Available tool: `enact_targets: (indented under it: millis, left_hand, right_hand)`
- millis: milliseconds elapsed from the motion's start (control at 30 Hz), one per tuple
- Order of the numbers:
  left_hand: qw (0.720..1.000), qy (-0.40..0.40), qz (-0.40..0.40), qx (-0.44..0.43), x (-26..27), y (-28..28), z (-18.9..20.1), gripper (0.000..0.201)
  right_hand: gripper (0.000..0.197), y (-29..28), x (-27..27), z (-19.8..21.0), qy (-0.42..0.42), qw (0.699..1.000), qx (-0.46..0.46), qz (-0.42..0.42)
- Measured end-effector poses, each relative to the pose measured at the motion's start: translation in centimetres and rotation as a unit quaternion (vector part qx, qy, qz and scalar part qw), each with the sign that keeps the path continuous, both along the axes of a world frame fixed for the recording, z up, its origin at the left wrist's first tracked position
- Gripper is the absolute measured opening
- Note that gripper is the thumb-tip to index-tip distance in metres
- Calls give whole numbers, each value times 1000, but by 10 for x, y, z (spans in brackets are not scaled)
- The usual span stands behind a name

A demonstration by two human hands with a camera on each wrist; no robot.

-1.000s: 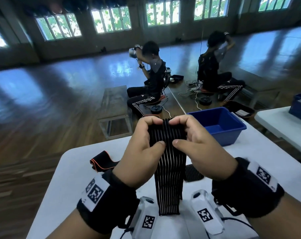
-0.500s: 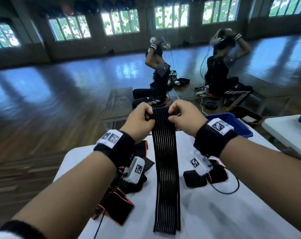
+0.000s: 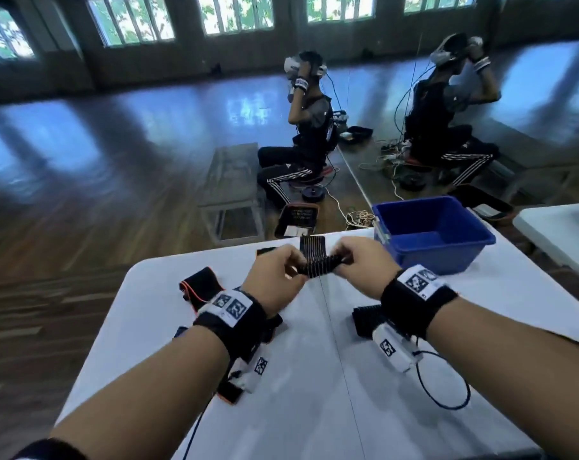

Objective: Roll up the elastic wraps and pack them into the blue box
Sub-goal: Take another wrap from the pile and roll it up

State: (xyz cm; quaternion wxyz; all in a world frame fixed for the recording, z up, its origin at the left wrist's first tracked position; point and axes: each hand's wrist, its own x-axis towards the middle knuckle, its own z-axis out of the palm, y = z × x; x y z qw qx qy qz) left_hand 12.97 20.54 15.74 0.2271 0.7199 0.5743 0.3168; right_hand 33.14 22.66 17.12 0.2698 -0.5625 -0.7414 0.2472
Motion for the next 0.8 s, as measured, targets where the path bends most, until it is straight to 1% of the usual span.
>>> enact_targets:
  millis: [67,133,167,200,267,333,433,500,567,667,733,800]
  left_hand:
    - [996,48,-37,-67,2,-27,-52,18]
    - [986,65,-70,-135,4,-55,-92,12]
    - [981,72,-80,-162,5,-68,-105,10]
    - [976,81,-88,-183,7,-80,-118,13]
    - [968,108,-96,-205,8,-102,-134,15]
    - [963,131,-110,-206,9,-120,-148,18]
    - [957,150,-138,-207,11,-140,-161,20]
    - [957,148,-147,-203,13,-148,-165,18]
    - [960,144,-136,-200,13,-154,-169,20]
    - [961,137,-117,-209,12,-162,-173,27]
    - [961,140,-121,-205,10,-167,-177,32]
    - [961,134,-124,-206,7,-172,-178,34]
  right_hand:
    - [15,-26,2,-51,-41,996,-78,4]
    - [18,-54,6,-95,-83,986,-141,32]
    - [19,-68,9,-112,-97,980,-167,48]
    - [18,-81,11,-125,-110,974,-188,61]
    - [18,-103,16,-142,-144,966,-198,84]
    - [19,-120,20,-156,-170,960,-192,108]
    - [22,-140,26,-172,-169,959,-187,133]
    - [26,-151,29,-179,-169,956,-186,151]
    - [31,-159,32,-183,-170,957,-176,158]
    - [39,-172,37,-189,-146,965,-155,153]
    - [43,-180,39,-193,-134,967,-146,157]
    - [47,-186,41,-194,-134,965,-156,160]
